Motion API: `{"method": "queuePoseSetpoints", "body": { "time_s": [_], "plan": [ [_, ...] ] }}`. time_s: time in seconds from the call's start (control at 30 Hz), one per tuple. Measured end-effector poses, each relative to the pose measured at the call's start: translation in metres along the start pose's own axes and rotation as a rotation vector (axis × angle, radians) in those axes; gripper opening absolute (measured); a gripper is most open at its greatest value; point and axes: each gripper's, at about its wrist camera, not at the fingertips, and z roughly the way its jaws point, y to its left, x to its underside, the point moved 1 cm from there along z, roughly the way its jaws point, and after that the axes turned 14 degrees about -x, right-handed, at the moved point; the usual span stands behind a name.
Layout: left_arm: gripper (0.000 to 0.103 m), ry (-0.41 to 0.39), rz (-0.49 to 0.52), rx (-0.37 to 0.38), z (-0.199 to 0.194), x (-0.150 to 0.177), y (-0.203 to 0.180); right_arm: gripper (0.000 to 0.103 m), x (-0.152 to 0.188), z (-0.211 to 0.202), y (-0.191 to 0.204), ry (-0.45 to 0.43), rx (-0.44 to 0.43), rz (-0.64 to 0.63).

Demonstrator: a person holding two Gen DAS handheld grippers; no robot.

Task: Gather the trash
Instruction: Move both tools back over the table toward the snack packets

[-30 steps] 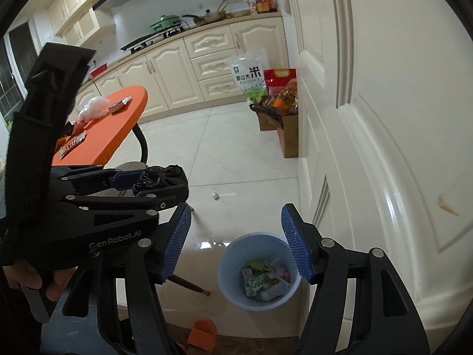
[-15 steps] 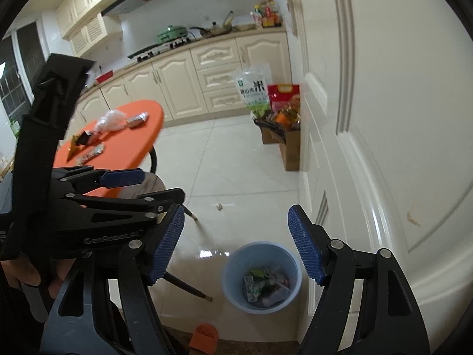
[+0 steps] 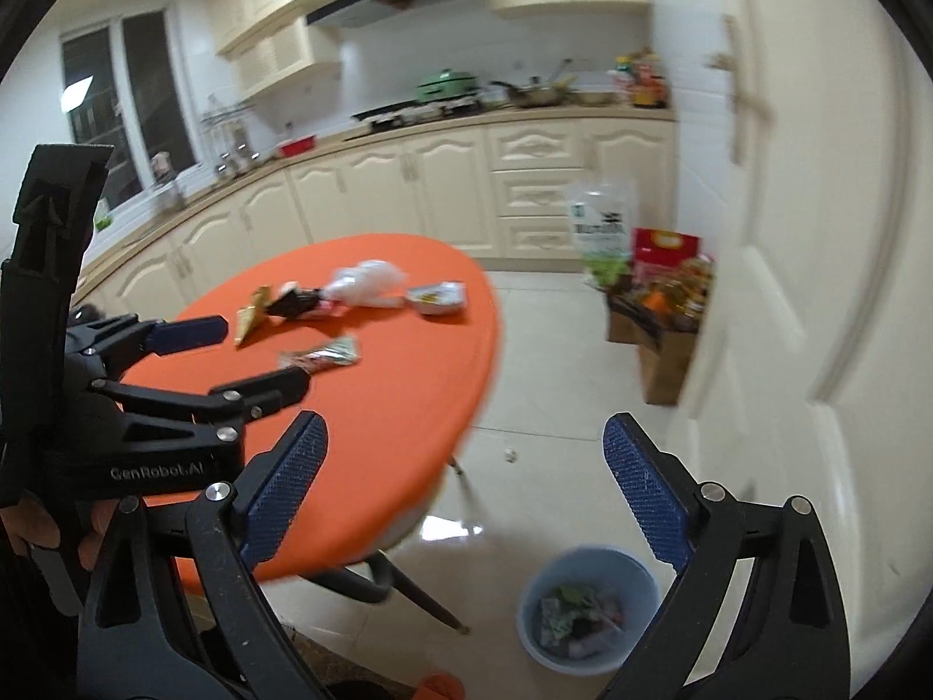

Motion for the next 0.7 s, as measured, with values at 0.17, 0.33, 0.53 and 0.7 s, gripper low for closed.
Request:
{"method": "queuePoseSetpoints", "body": {
  "time_s": [0.17, 0.33, 0.53, 0.7],
  "plan": [
    [0.081, 0.053, -0.029, -0.148, 0.038, 0.002, 0.043, 0.096, -0.018, 0.047, 0.014, 0.036, -0.037, -0.019],
    [0.081, 0.115, -0.041, -0.218, 0.083, 0.002, 0.072, 0.096, -0.033, 0.092, 0.017, 0.076, -0.037, -0.028],
    [0.081, 0.15, -0.03, -0.238, 0.131, -0.008, 0.079, 0.096, -0.044, 0.136, 0.001, 0.113, -0.026, -0.01],
    [0.074, 0.191, -0.026, -0.233, 0.169, -0.015, 0.083, 0.096, -0.053, 0.159, -0.021, 0.136, -0.012, 0.013]
  ]
}}
